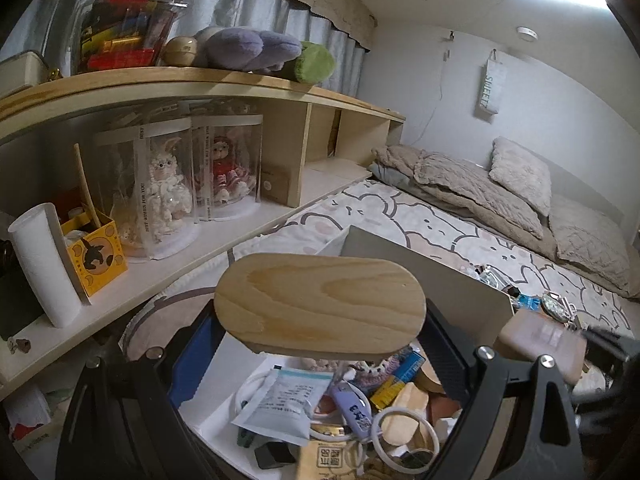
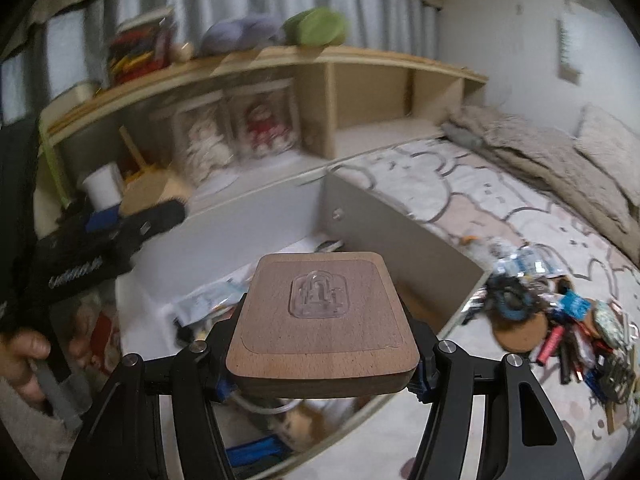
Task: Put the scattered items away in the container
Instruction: 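Carry the oval board with the left tool over the white box while the right tool follows, then open the right tool to drop the square plate into the box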
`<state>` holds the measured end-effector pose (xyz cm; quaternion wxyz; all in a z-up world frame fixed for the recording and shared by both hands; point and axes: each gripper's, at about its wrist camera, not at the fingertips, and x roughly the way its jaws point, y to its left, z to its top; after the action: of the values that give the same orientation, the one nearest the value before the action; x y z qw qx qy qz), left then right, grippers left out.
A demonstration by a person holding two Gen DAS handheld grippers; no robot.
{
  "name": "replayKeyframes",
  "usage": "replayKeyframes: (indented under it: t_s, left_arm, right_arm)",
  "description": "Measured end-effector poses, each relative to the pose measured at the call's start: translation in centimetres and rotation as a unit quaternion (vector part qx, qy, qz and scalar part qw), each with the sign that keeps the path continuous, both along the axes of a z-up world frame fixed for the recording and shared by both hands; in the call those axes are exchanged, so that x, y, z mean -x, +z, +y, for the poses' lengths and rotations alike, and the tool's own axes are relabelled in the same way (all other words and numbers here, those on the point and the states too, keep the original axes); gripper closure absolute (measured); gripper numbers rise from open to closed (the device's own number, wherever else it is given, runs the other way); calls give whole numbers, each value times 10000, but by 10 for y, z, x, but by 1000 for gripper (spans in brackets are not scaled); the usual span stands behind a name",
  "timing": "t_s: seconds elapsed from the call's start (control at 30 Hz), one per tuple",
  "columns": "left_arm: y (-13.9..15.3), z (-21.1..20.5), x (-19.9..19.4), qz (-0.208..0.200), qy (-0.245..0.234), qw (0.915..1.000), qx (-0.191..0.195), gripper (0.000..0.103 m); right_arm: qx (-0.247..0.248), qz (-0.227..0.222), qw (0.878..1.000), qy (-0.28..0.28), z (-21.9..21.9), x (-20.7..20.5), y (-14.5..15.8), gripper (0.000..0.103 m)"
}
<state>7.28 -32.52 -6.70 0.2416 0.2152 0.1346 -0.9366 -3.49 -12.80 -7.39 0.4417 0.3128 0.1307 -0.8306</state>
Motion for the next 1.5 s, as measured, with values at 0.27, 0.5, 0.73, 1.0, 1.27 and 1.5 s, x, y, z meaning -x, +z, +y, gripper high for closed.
replayKeyframes:
  t_s: [0.27,0.5,0.73,1.0,1.27,1.5]
  left_arm:
    - [-4,-8,1,1,-8,10000,-84,9]
    - [-12,-10,6,-119,-37,9998,-147,9]
    - [-17,-7,11,-201,-113,9996,-157,9]
    - [-18,-3,16,-330,-180,9992,-107,9]
    - [-20,0,23,-484,-246,9985,-17,9]
    - [-31,4,27,-838,-440,9955,-85,9]
  right_arm:
    - [-298,-821,9935,726,-17,-7,-22,39]
    - [-747,-1067,9862,1023,-26,-16,-35,39]
    - [-1062,-1264,9781,1265,-25,-27,-41,38]
    - [-523,-1582,9815,948,-8,-12,-32,16]
    - [-383,-1546,9843,766,0,-6,-28,16]
    - [-170,-1630,9844,641,6,0,-27,16]
